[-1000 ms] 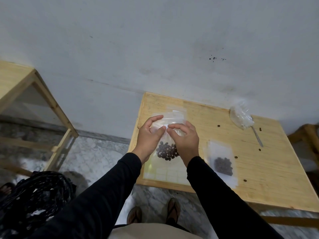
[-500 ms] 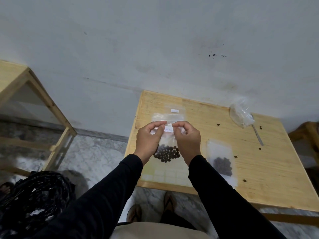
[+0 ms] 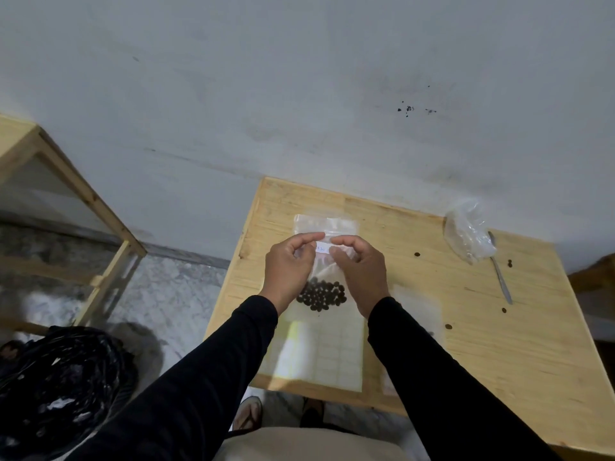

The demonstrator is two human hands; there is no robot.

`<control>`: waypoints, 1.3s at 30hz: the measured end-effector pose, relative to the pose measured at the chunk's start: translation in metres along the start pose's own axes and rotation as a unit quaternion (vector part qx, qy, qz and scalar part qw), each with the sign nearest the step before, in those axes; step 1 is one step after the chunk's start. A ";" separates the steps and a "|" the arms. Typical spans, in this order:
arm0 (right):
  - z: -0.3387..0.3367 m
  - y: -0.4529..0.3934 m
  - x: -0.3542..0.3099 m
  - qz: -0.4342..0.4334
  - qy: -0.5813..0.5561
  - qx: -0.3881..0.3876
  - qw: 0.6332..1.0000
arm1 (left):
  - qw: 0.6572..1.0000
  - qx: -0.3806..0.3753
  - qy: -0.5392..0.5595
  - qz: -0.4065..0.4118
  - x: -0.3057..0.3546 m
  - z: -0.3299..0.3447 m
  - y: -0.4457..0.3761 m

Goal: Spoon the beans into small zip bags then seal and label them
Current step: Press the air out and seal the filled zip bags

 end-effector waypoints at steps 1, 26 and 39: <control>-0.002 -0.004 0.002 0.003 0.008 -0.013 1.000 | 1.000 0.005 0.006 -0.007 -0.001 0.004 -0.004; 0.006 -0.131 0.063 0.090 0.142 -0.044 0.985 | 0.980 0.013 -0.186 -0.069 -0.055 0.034 -0.100; 0.006 -0.108 0.056 0.024 0.313 -0.042 0.948 | 0.946 -0.097 -0.305 -0.058 -0.052 0.029 -0.110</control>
Point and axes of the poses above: each hand's wrist, its own y-axis away from the middle knuckle, its own z-axis out of the palm, x = y × z, the point moved 3 cm from there along -y, towards the middle knuckle, and after that the axes turned 2 degrees about z, right-handed, at the moved point
